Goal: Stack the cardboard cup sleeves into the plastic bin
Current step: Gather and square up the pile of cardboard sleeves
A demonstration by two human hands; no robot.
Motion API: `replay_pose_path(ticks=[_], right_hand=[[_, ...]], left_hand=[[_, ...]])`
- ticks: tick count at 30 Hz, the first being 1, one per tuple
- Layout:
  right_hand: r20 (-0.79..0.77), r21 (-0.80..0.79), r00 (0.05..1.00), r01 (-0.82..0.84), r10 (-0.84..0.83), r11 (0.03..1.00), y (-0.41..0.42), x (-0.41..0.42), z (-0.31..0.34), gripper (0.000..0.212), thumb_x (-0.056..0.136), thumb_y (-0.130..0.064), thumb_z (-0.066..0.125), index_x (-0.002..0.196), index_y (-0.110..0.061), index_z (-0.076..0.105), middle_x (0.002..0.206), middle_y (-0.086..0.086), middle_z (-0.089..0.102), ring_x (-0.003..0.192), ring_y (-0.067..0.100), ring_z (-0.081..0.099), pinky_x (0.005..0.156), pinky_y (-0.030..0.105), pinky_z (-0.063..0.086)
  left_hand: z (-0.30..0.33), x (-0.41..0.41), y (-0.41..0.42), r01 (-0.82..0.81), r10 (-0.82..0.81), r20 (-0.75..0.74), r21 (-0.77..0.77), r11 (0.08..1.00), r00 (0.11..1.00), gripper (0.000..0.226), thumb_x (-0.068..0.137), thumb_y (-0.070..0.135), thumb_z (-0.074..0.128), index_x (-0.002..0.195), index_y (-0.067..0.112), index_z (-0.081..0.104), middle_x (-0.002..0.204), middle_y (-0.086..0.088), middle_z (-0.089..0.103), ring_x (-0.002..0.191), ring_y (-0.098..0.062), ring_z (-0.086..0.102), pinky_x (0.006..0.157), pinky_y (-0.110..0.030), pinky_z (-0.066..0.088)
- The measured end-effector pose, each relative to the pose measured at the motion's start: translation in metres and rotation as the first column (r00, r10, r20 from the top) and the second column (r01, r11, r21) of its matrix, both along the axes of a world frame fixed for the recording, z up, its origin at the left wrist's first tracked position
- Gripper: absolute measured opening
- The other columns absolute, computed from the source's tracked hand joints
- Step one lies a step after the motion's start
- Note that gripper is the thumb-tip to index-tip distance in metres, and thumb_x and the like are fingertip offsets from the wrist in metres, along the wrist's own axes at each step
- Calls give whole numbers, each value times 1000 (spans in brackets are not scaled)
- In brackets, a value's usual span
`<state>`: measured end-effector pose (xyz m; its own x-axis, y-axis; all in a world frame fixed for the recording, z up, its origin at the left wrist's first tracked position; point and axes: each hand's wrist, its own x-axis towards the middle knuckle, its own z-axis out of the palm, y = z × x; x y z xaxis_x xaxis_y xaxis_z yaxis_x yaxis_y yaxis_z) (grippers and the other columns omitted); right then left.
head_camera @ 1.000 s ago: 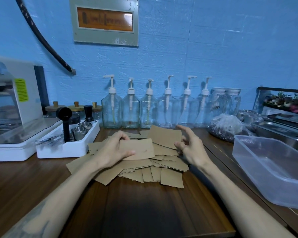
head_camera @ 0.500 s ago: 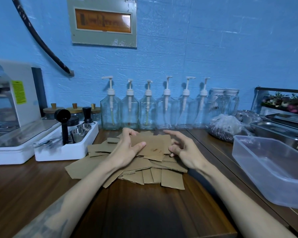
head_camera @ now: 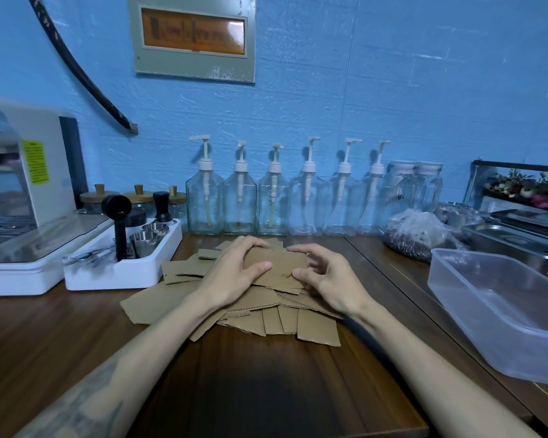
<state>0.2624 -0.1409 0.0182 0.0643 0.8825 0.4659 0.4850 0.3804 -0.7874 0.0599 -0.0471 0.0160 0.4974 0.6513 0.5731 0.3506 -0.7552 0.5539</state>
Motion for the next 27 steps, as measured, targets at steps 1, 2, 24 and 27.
replay_pose_path(ticks=[1,2,24,27], right_hand=[[6,11,1000,23,-23,1000,0,2,1,37,90,-12,71,116,-38,67,85,10,69,72,26,61,79,45,59],[5,22,999,43,-43,999,1,6,2,38,90,-12,71,115,-40,66,88,15,69,78,34,63,82,48,58],[2,79,921,388,-389,918,15,46,-7,38,91,-22,70,124,-37,60,82,2,66,82,21,66,79,34,55],[8,84,921,388,-390,918,15,47,-7,38,91,-22,70,124,-37,61,81,4,66,82,20,65,78,31,53]], left_hand=[[0,-2,1,4,-4,6,2,1000,1000,37,90,37,66,125,33,53,124,13,55,116,-7,51,99,-31,41],[1,-5,3,3,-3,13,0,1000,1000,42,89,38,67,128,33,51,123,13,55,113,-6,52,97,-29,41],[-7,-18,6,-247,263,-371,92,965,890,67,83,69,55,137,30,50,140,8,51,132,-15,42,106,-39,34],[-6,-20,5,-238,251,-342,78,968,906,62,83,66,59,134,31,53,138,10,54,130,-14,43,104,-37,35]])
